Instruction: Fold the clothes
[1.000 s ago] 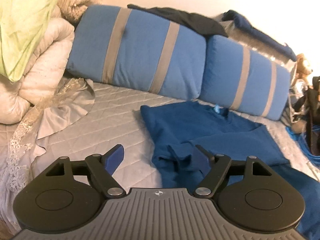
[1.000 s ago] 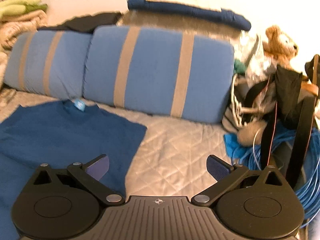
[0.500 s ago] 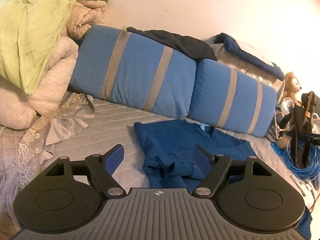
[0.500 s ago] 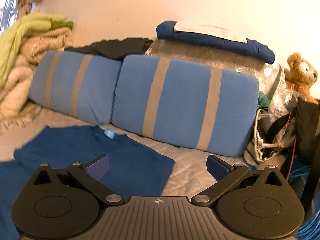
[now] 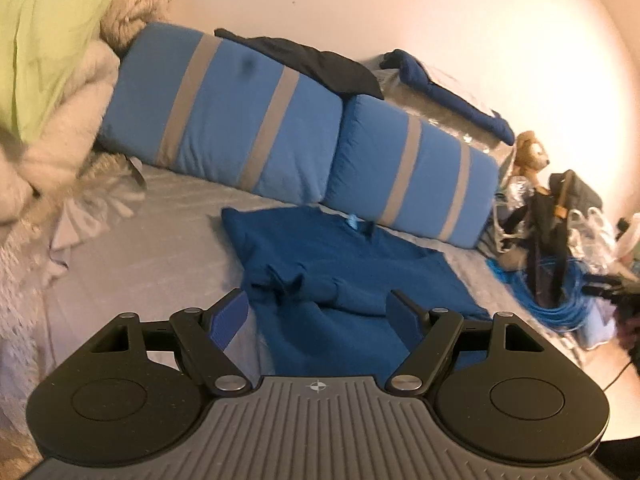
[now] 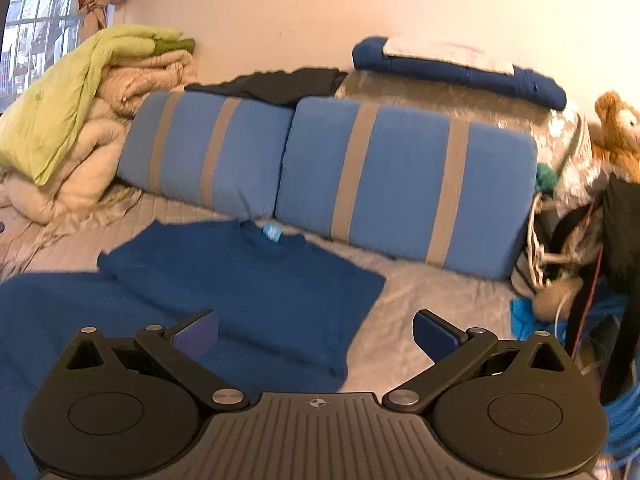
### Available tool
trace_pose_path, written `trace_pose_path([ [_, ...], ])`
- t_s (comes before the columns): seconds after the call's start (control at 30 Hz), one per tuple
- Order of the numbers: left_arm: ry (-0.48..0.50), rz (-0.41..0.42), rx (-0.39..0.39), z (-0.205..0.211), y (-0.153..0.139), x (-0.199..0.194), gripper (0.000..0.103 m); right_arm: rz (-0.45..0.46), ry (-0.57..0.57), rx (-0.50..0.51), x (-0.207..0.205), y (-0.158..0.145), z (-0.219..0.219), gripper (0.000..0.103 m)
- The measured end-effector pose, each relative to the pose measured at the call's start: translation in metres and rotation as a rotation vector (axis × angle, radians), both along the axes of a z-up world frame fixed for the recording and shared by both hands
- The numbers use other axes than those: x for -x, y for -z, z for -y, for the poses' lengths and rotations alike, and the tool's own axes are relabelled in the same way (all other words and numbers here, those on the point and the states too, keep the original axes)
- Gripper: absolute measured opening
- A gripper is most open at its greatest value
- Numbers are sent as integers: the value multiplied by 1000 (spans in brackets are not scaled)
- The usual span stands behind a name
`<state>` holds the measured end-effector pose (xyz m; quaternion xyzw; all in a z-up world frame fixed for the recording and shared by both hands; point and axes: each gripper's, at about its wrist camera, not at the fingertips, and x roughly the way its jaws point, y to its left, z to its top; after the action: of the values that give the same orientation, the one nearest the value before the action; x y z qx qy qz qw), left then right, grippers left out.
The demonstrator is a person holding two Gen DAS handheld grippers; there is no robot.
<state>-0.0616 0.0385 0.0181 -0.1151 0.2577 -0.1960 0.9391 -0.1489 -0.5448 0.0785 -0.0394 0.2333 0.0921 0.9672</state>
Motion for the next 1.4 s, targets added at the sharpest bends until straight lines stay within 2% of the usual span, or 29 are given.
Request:
trace_pose_path([
  [0.2, 27, -43, 21, -10, 15, 10, 76, -70, -5, -73, 37, 21, 20, 103],
  [0.37, 41, -95, 33, -11, 28, 10, 75, -159, -11, -169, 64, 54, 40, 102],
  [0.53, 57, -137, 40, -11, 37, 10, 75, -241, -58, -342, 68, 90, 48, 98],
  [0.7, 49, -150, 69, -18, 39, 17, 75, -320, -170, -499, 62, 124, 48, 97],
  [0.8, 34, -158, 68, -20, 39, 20, 75, -378, -225, -689, 52, 148, 55, 96],
  [0.87, 24, -163, 75, -22, 40, 21, 75, -383, -250, -780, 48, 160, 58, 92],
  [0.97, 13, -165, 85, -24, 42, 24, 75, -369, -291, -894, 45, 171, 61, 78],
  [1.03, 6, -165, 98, -25, 43, 25, 75, -355, -315, -946, 43, 175, 62, 60],
  [1.1, 6, -168, 113, -26, 45, 27, 75, -349, -342, -987, 44, 176, 62, 49],
  [1.23, 13, -170, 138, -29, 49, 31, 75, -372, -367, -975, 51, 170, 57, 28],
  [1.33, 17, -177, 200, -34, 54, 34, 75, -377, -356, -966, 58, 162, 57, 16],
  [1.4, 21, -192, 260, -39, 60, 34, 75, -367, -348, -965, 62, 154, 57, 13],
])
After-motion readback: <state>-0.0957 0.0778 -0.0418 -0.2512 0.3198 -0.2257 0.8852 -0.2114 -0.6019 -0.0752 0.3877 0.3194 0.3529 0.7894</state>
